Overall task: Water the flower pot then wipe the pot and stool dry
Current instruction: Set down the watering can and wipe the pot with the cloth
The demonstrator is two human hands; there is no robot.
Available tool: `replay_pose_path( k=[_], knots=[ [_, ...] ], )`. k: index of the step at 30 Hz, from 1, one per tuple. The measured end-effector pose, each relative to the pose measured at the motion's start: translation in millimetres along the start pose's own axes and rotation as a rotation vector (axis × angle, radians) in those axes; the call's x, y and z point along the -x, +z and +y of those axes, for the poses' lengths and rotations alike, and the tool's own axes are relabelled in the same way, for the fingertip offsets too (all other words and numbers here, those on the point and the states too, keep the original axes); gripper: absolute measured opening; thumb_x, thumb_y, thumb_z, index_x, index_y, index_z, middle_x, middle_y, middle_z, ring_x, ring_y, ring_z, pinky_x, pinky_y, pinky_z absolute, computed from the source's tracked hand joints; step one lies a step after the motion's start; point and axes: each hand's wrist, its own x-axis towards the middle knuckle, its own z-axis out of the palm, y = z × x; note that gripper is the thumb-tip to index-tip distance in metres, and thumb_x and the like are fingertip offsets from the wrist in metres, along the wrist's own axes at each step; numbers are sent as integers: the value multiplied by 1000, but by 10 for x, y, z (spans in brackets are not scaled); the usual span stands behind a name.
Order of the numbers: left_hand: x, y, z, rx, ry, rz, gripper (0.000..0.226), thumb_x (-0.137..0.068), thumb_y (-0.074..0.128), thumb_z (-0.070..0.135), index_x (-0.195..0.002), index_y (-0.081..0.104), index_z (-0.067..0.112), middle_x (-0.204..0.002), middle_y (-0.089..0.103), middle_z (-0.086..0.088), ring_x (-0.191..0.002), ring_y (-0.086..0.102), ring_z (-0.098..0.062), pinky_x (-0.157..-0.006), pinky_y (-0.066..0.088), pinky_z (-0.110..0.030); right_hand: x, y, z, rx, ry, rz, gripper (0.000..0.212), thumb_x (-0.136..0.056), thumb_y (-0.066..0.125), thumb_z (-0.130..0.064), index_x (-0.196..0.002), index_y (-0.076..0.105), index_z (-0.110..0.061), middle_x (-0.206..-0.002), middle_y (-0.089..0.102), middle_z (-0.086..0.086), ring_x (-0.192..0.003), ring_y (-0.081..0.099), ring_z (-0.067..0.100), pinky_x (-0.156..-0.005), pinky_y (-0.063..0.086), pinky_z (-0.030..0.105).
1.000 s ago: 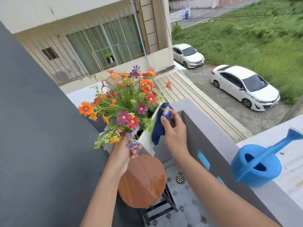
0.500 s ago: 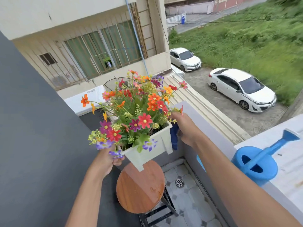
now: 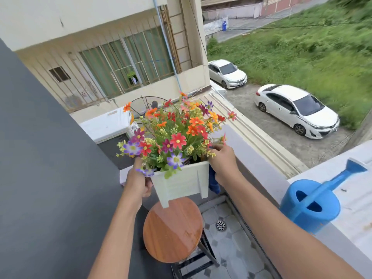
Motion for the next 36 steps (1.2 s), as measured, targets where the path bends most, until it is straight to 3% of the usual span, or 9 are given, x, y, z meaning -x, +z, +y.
replay_pose_path(
  k=[5, 8, 11, 14, 19, 23, 26, 29, 36],
  knots=[
    [-32, 4, 14, -59, -22, 163, 26, -87, 35, 35, -77, 53, 18, -45, 50, -6, -33, 30, -17, -42, 19, -20, -73, 117, 263, -67, 8, 167, 17, -85, 71, -18, -72, 59, -19, -67, 54, 0, -71, 50, 21, -67, 40, 32],
    [115, 88, -108, -139, -73, 91, 32, -86, 45, 41, -82, 59, 12, -49, 54, -7, -35, 30, -16, -42, 21, -20, -76, 158, 326, -66, -20, 212, 10, -86, 70, -21, -84, 65, -13, -81, 68, 9, -79, 60, 26, -74, 48, 38],
    [293, 332, -220, -151, -121, -106, 38, -83, 44, 58, -105, 57, 30, -60, 64, -9, -42, 33, -14, -42, 21, -20, -23, 201, 302, -48, -17, 225, 39, -84, 74, -24, -119, 66, -10, -92, 69, 4, -93, 67, 24, -89, 54, 42],
    [339, 572, -303, -32, -149, -92, 59, -74, 52, 64, -117, 51, 24, -73, 74, -13, -39, 34, -14, -37, 22, -20, 112, 256, 273, 7, -44, 171, 38, -81, 76, -23, -116, 62, -20, -92, 69, 1, -89, 65, 20, -85, 54, 39],
    [312, 606, -286, 19, -194, 13, 61, -79, 53, 61, -91, 65, 3, -63, 67, -12, -40, 40, -17, -42, 23, -22, 355, 333, 317, 108, -127, 94, 31, -76, 76, -17, -101, 58, -19, -89, 66, 3, -77, 59, 19, -70, 45, 29],
    [252, 494, -257, 9, -214, -47, 49, -87, 49, 49, -99, 62, 4, -65, 68, -14, -40, 41, -17, -41, 23, -20, 404, 374, 353, 135, -193, 53, 31, -74, 78, -19, -100, 61, -15, -82, 61, 3, -66, 51, 14, -56, 39, 26],
    [212, 406, -231, 45, -217, -35, 46, -92, 43, 45, -95, 61, 2, -58, 65, -13, -36, 41, -16, -40, 23, -19, 413, 366, 359, 76, -219, -20, 22, -81, 74, -19, -99, 62, -17, -82, 60, -2, -70, 56, 13, -66, 46, 31],
    [193, 307, -215, 96, -217, -55, 45, -100, 26, 36, -91, 56, 3, -47, 61, -10, -29, 42, -14, -36, 25, -18, 376, 339, 381, 66, -267, -123, 19, -87, 64, -10, -103, 62, 0, -77, 56, 0, -69, 54, 15, -68, 48, 39],
    [300, 166, -160, 107, -98, -152, 50, -101, 23, 29, -85, 59, -1, -53, 60, -14, -34, 47, -15, -35, 29, -18, 212, 278, 396, 273, -481, -229, 26, -83, 74, -14, -102, 57, -17, -90, 54, -6, -72, 51, 4, -68, 42, 21]
  ],
)
